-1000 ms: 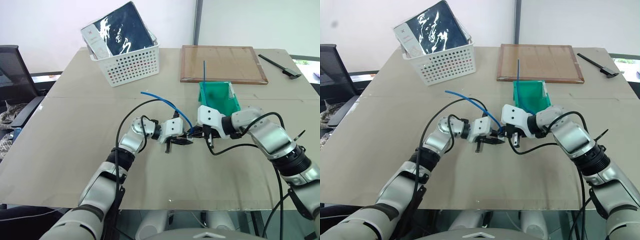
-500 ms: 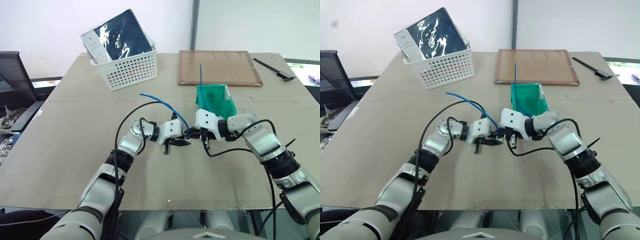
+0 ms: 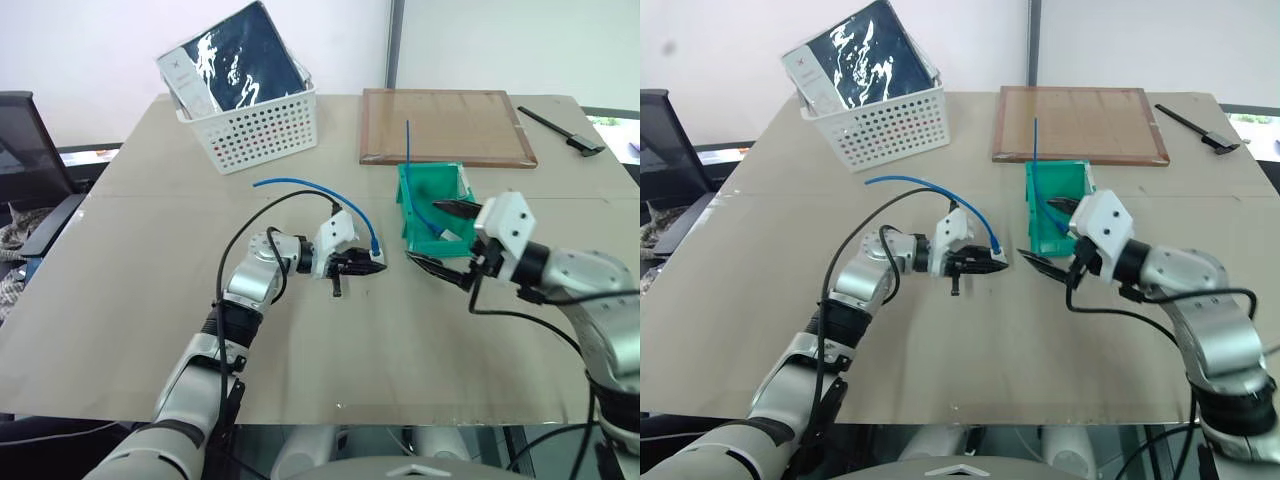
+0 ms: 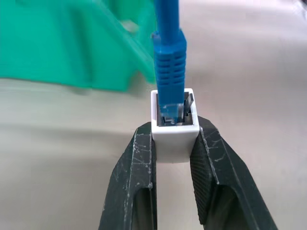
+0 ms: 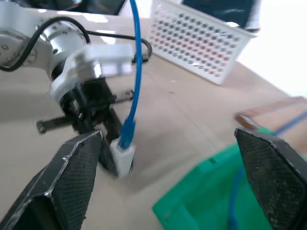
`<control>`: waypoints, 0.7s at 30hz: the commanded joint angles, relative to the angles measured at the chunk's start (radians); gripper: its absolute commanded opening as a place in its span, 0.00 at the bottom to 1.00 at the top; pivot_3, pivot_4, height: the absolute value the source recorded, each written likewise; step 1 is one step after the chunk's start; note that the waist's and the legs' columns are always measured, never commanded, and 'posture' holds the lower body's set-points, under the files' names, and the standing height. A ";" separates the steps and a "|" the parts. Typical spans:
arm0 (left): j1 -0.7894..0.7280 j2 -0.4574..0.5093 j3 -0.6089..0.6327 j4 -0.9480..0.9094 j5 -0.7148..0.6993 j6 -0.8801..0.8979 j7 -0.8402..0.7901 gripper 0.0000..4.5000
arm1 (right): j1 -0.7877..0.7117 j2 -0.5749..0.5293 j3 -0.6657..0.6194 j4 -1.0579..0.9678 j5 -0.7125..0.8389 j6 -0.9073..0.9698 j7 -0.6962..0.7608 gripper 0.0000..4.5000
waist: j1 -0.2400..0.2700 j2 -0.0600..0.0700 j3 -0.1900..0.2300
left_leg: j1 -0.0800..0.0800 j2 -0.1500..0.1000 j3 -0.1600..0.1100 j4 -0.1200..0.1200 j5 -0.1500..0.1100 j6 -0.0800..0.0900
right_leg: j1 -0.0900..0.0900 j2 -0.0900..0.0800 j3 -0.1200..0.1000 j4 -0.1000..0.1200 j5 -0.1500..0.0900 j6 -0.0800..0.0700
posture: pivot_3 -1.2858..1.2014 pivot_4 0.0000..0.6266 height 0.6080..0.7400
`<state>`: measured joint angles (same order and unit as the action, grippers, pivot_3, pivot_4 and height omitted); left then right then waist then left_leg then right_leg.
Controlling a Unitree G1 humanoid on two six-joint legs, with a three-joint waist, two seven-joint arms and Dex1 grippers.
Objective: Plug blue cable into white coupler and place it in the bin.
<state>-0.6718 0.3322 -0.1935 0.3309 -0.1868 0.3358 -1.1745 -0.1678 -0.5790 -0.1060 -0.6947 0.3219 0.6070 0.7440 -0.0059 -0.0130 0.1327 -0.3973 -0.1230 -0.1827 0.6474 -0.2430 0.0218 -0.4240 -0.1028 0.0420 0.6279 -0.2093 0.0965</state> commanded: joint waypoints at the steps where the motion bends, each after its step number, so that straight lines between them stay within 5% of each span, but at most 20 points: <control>1: -0.135 -0.026 0.064 -0.080 -0.110 0.276 0.065 0.08 | 0.132 0.016 -0.110 -0.179 0.000 0.047 -0.115 1.00 | 0.006 0.000 0.002 | 0.000 0.000 0.000 0.000 -0.001 0.002 | 0.001 0.000 -0.001 0.000 0.000 0.000 | 0.52 0.24 1.00; 7: -0.419 -0.132 0.112 0.065 -0.178 0.570 0.199 0.08 | 0.412 0.118 -0.203 -0.313 -0.084 0.044 -0.289 1.00 | 0.023 -0.001 0.004 | 0.005 0.000 -0.001 0.003 -0.002 0.004 | 0.007 0.001 -0.003 0.000 -0.002 0.003 | 0.52 0.24 1.00; 15: -0.714 -0.347 0.103 0.653 -0.057 0.382 0.361 0.08 | 0.615 0.194 -0.294 -0.345 -0.127 -0.017 -0.356 1.00 | 0.010 -0.001 0.009 | 0.006 -0.001 0.002 0.003 0.000 0.000 | 0.008 0.000 0.000 -0.001 -0.004 0.006 | 0.52 0.24 1.00; 19: -0.800 -0.373 0.135 0.816 -0.037 0.332 0.389 0.54 | 0.656 0.202 -0.309 -0.345 -0.124 -0.051 -0.353 1.00 | -0.001 -0.001 0.016 | 0.008 0.001 0.004 0.000 -0.002 0.003 | 0.008 0.001 0.001 -0.001 -0.004 0.007 | 0.52 0.24 1.00; 21: -0.821 -0.368 0.142 0.835 -0.031 0.332 0.384 0.66 | 0.671 0.205 -0.314 -0.347 -0.117 -0.063 -0.350 1.00 | -0.001 -0.002 0.018 | 0.008 0.001 0.004 0.000 -0.002 0.003 | 0.008 0.001 0.001 -0.001 -0.004 0.007 | 0.52 0.24 1.00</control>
<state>-1.4327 -0.0414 -0.0780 1.1616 -0.2243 0.6931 -0.7877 0.4915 -0.3778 -0.3938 -0.9942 0.1990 0.5792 0.3935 -0.0072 -0.0146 0.1507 -0.3897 -0.1225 -0.1785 0.6481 -0.2445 0.0243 -0.4162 -0.1021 0.0433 0.6270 -0.2132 0.1036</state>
